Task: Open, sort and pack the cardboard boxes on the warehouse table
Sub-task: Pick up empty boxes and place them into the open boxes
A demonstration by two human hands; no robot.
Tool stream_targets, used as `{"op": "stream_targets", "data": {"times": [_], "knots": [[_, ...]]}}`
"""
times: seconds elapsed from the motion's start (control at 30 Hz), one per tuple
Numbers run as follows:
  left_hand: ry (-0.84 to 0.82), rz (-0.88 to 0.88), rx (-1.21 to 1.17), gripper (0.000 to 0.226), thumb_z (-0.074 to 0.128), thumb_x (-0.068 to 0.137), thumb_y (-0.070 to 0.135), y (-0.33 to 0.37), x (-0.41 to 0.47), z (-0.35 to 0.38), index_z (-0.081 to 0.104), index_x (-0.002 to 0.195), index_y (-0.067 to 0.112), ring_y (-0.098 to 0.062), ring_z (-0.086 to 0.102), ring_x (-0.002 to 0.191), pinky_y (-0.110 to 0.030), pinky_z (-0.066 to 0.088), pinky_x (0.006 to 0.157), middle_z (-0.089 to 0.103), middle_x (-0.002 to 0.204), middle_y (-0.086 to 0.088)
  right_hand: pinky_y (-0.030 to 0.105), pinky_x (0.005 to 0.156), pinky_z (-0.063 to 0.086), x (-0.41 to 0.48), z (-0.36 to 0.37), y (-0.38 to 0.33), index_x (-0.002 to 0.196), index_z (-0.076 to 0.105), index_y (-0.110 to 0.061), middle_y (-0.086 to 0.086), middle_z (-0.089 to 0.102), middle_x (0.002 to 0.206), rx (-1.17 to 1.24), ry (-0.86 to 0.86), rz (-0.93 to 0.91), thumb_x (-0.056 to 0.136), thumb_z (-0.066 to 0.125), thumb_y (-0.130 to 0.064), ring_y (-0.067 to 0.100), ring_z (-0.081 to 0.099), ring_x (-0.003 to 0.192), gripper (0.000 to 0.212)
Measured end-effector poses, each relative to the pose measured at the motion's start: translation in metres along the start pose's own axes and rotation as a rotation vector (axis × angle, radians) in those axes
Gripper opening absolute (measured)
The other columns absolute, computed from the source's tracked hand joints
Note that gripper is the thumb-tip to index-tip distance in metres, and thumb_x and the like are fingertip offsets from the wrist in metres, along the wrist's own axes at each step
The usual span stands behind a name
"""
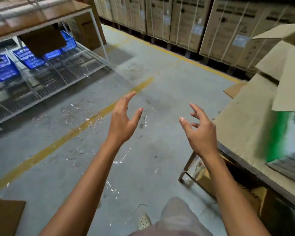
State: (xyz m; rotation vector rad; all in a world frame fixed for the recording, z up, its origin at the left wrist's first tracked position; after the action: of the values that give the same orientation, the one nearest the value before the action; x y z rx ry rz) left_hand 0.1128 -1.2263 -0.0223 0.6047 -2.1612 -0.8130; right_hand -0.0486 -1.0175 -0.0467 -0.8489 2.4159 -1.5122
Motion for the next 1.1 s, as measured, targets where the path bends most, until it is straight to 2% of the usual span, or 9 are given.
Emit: {"op": "stream_targets", "data": {"times": [0.23, 0.37, 0.43, 0.53, 0.63, 0.7, 0.83, 0.97, 1.1], "knots": [[-0.112, 0.104, -0.081, 0.053, 0.062, 0.093, 0.034, -0.036, 0.131, 0.077, 0.052, 0.14, 0.014, -0.016, 0.053, 0.129, -0.042, 0.048, 0.103, 0.058, 0.138, -0.003, 0.03, 0.095, 0.049, 0.104, 0.007, 0.015, 0.146, 0.048, -0.025, 0.004, 0.058, 0.135, 0.02, 0.169, 0.022, 0.095, 0.066, -0.031, 0.014, 0.054, 0.12, 0.055], [-0.17, 0.17, -0.125, 0.051, 0.061, 0.092, 0.032, -0.028, 0.215, 0.128, 0.053, 0.139, 0.014, -0.012, 0.053, 0.125, -0.02, 0.047, 0.095, 0.055, 0.136, 0.006, 0.03, 0.093, 0.051, 0.175, -0.013, 0.025, 0.144, 0.05, -0.021, 0.005, 0.06, 0.134, 0.014, 0.316, 0.029, 0.093, 0.068, -0.029, 0.008, 0.053, 0.117, 0.054], [-0.209, 0.22, -0.169, 0.051, 0.062, 0.091, 0.03, -0.013, 0.251, 0.154, 0.053, 0.138, 0.013, -0.012, 0.053, 0.124, -0.015, 0.045, 0.092, 0.053, 0.133, 0.01, 0.031, 0.093, 0.052, 0.203, -0.029, 0.028, 0.144, 0.051, -0.021, 0.004, 0.06, 0.134, 0.022, 0.385, 0.047, 0.093, 0.068, -0.028, 0.008, 0.054, 0.117, 0.054], [-0.262, 0.288, -0.227, 0.051, 0.063, 0.09, 0.028, 0.007, 0.3, 0.195, 0.053, 0.138, 0.013, -0.015, 0.053, 0.124, -0.027, 0.048, 0.093, 0.053, 0.132, 0.008, 0.037, 0.094, 0.054, 0.234, -0.056, 0.03, 0.143, 0.052, -0.021, 0.008, 0.062, 0.129, -0.005, 0.486, 0.059, 0.092, 0.069, -0.029, 0.016, 0.058, 0.119, 0.054], [-0.32, 0.327, -0.308, 0.051, 0.063, 0.092, 0.027, 0.03, 0.337, 0.238, 0.052, 0.14, 0.014, -0.016, 0.053, 0.126, -0.032, 0.05, 0.094, 0.055, 0.135, 0.003, 0.044, 0.089, 0.058, 0.252, -0.081, 0.036, 0.143, 0.052, -0.025, 0.006, 0.062, 0.129, -0.027, 0.569, 0.096, 0.089, 0.065, -0.04, 0.022, 0.062, 0.115, 0.058], [-0.372, 0.373, -0.363, 0.051, 0.062, 0.092, 0.027, 0.048, 0.357, 0.269, 0.051, 0.141, 0.016, -0.016, 0.052, 0.127, -0.034, 0.051, 0.095, 0.055, 0.137, 0.004, 0.041, 0.092, 0.057, 0.264, -0.098, 0.038, 0.143, 0.053, -0.025, 0.006, 0.063, 0.13, -0.062, 0.63, 0.117, 0.088, 0.063, -0.042, 0.021, 0.062, 0.115, 0.059], [-0.483, 0.441, -0.449, 0.053, 0.062, 0.093, 0.03, 0.072, 0.393, 0.332, 0.049, 0.143, 0.018, -0.013, 0.051, 0.128, -0.035, 0.05, 0.098, 0.053, 0.138, 0.006, 0.034, 0.098, 0.053, 0.291, -0.124, 0.051, 0.144, 0.051, -0.025, 0.007, 0.061, 0.136, -0.144, 0.737, 0.172, 0.094, 0.066, -0.029, 0.017, 0.057, 0.123, 0.053], [-0.576, 0.519, -0.475, 0.053, 0.06, 0.094, 0.033, 0.085, 0.44, 0.395, 0.048, 0.143, 0.018, -0.015, 0.05, 0.129, -0.041, 0.048, 0.103, 0.05, 0.138, 0.009, 0.044, 0.103, 0.051, 0.333, -0.142, 0.062, 0.144, 0.051, -0.024, 0.005, 0.058, 0.141, -0.217, 0.844, 0.199, 0.093, 0.063, -0.037, 0.018, 0.055, 0.129, 0.055], [-0.675, 0.599, -0.469, 0.056, 0.059, 0.094, 0.036, 0.094, 0.495, 0.455, 0.046, 0.145, 0.017, -0.019, 0.048, 0.133, -0.049, 0.046, 0.105, 0.053, 0.143, -0.002, 0.047, 0.102, 0.051, 0.382, -0.159, 0.069, 0.145, 0.049, -0.022, 0.006, 0.057, 0.142, -0.247, 0.963, 0.254, 0.093, 0.061, -0.039, 0.019, 0.054, 0.13, 0.057]]}}
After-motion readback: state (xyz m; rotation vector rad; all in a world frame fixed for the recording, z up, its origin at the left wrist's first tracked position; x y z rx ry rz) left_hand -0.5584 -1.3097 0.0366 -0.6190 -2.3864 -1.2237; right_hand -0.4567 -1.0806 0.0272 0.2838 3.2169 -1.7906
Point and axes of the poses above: each hand's wrist, its own x-axis towards the middle knuckle, its own z-axis out of the palm, y = z × x, the point moved 9 cm from there along x, towards the middle knuckle
